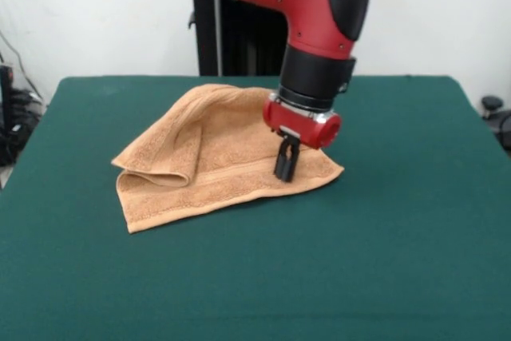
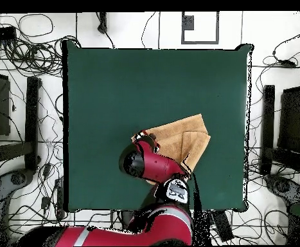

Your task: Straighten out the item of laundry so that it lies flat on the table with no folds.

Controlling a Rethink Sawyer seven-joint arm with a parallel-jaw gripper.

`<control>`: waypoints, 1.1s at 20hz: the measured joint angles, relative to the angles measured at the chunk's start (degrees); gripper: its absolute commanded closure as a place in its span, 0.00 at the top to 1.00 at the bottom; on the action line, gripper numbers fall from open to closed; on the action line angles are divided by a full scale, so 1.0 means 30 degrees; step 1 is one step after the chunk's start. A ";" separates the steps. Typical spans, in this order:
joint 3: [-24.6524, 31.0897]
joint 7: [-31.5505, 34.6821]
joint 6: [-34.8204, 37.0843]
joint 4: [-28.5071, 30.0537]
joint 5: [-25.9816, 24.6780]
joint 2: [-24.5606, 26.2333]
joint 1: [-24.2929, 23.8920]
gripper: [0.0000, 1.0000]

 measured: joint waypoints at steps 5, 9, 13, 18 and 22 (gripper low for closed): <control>0.0917 0.0004 0.0000 0.0188 0.1486 -0.0737 0.0220 0.00; 0.1252 0.0008 0.0000 0.0398 0.2948 -0.1224 0.0806 0.00; 0.1340 0.0024 0.0002 0.0548 0.3981 -0.1631 0.1485 0.00; 0.1122 0.0024 0.0204 0.0800 0.4231 -0.2077 0.1955 0.00; -0.0008 0.0024 0.1124 0.0828 0.4529 -0.1912 0.2743 0.00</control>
